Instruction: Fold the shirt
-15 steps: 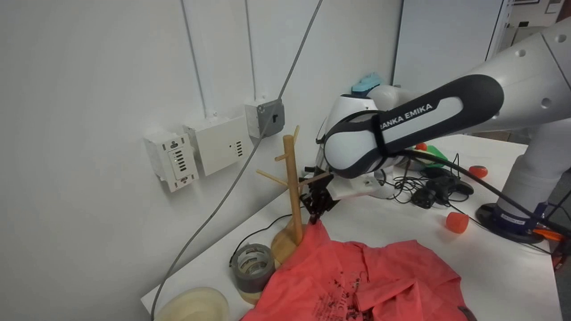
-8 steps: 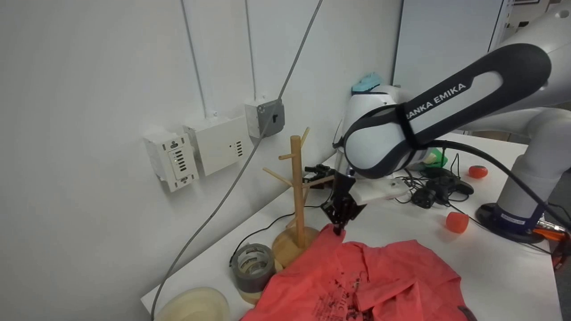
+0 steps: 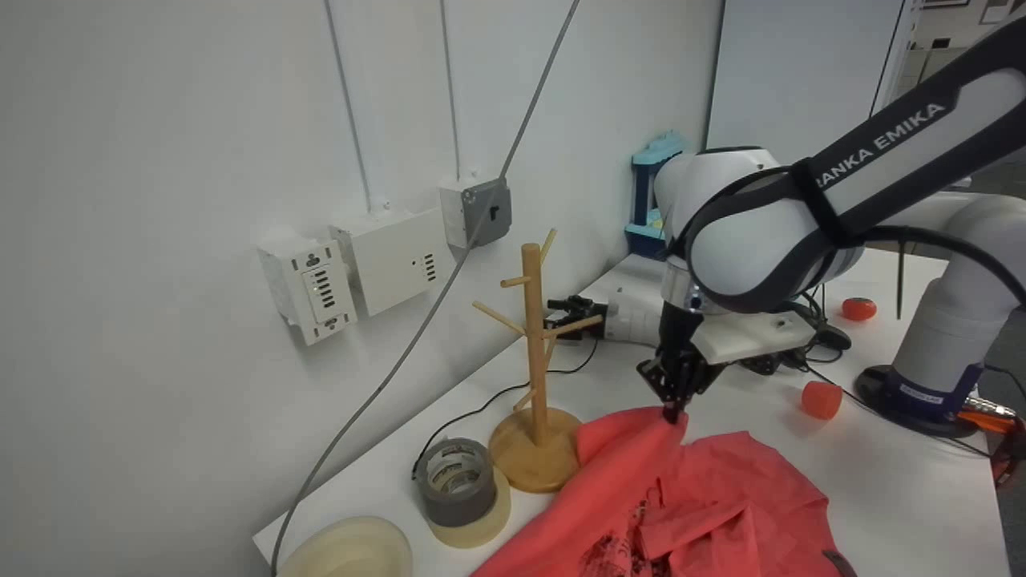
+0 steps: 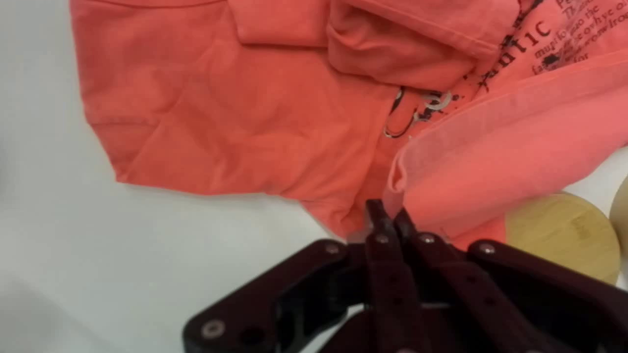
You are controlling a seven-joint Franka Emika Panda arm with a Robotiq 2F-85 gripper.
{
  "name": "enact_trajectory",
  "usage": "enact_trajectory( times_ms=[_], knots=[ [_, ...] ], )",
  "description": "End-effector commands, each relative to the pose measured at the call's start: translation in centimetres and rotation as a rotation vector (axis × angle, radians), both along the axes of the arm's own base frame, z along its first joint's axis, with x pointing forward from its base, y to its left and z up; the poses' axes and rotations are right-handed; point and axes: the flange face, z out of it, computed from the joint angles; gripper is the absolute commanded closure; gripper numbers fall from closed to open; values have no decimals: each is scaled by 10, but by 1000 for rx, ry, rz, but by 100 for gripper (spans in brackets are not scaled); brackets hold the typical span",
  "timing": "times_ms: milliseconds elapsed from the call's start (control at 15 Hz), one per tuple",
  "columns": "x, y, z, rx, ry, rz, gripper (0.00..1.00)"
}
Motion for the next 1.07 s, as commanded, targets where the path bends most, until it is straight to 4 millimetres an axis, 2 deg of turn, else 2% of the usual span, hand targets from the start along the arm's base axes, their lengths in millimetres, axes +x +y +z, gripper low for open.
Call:
enact_trajectory(
  times_ms=[0, 400, 1000],
  knots=[
    [-24, -26, 21, -61, -8, -62, 99],
    [-43, -45, 30, -121, 38, -101, 99],
    [-63, -44, 36, -146, 208, -147, 99]
  ],
)
